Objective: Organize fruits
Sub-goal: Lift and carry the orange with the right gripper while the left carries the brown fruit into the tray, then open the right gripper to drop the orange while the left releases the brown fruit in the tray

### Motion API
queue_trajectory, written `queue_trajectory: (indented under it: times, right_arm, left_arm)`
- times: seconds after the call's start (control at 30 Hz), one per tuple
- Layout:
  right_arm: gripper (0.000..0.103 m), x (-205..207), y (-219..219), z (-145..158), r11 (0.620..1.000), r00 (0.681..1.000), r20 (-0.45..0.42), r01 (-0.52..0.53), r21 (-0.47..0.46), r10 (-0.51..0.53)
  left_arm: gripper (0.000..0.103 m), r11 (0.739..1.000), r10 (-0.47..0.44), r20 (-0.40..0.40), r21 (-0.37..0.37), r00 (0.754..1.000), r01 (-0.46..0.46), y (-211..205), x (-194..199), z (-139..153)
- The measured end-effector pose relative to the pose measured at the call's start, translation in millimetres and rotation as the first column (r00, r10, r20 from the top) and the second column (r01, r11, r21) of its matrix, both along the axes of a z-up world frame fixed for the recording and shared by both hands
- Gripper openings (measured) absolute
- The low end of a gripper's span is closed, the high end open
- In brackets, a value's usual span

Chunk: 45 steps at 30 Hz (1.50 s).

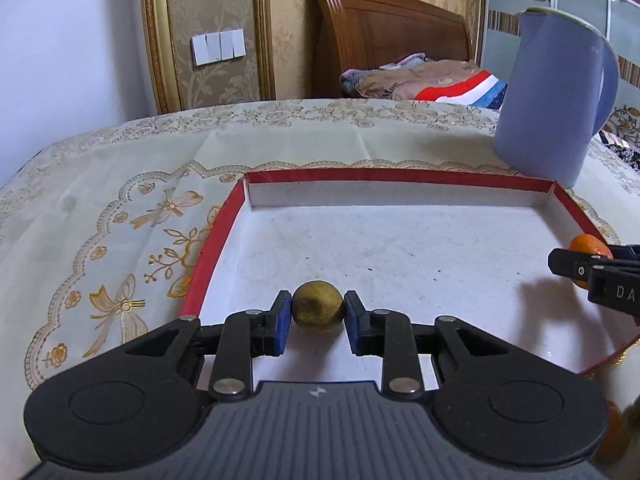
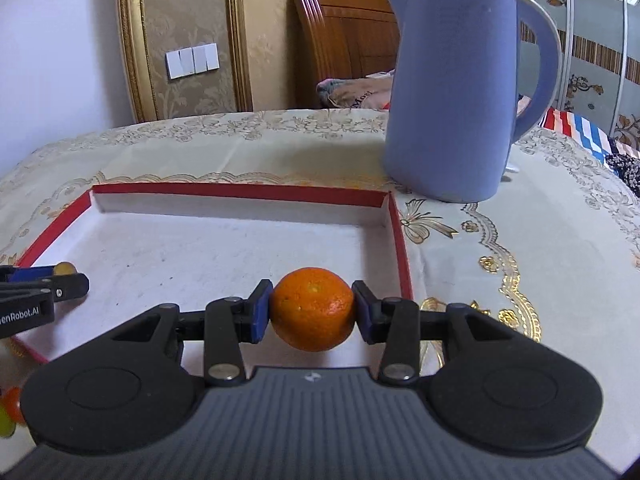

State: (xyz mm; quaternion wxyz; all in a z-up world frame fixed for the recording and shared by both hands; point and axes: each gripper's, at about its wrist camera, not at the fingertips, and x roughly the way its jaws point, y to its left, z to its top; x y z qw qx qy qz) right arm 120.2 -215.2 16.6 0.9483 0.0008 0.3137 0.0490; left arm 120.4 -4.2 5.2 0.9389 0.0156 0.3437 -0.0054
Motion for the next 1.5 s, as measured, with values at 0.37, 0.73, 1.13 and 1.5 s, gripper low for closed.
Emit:
queue_trajectory:
  times: [0.37, 0.73, 1.13, 1.5]
  right_arm:
    - [0.040, 12, 0, -5, 0.999, 0.997, -0.074, -0.016, 0.039, 0.019]
    - [0.041, 10, 5, -5, 0.999, 0.997, -0.076, -0.021, 0.029, 0.023]
    - [0.071, -5, 6, 5, 1.000, 1.000, 0.017, -0.013, 0.008, 0.012]
    - [0.087, -57, -25, 8, 0.989, 0.989, 0.145, 0.014, 0.144, -0.035]
  left_arm:
    - [0.028, 1.000, -0.003, -0.009, 0.018, 1.000, 0.003, -6, 6, -3]
    - [0.028, 1.000, -0.024, -0.017, -0.014, 1.000, 0.024, -8, 5, -3]
    - [0.028, 0.999, -0.025, 0.041, -0.019, 0.999, 0.026, -5, -2, 0]
    - [0.029, 0.994, 0.065, 0.207, -0.102, 0.976, -0.044, 27, -68, 10]
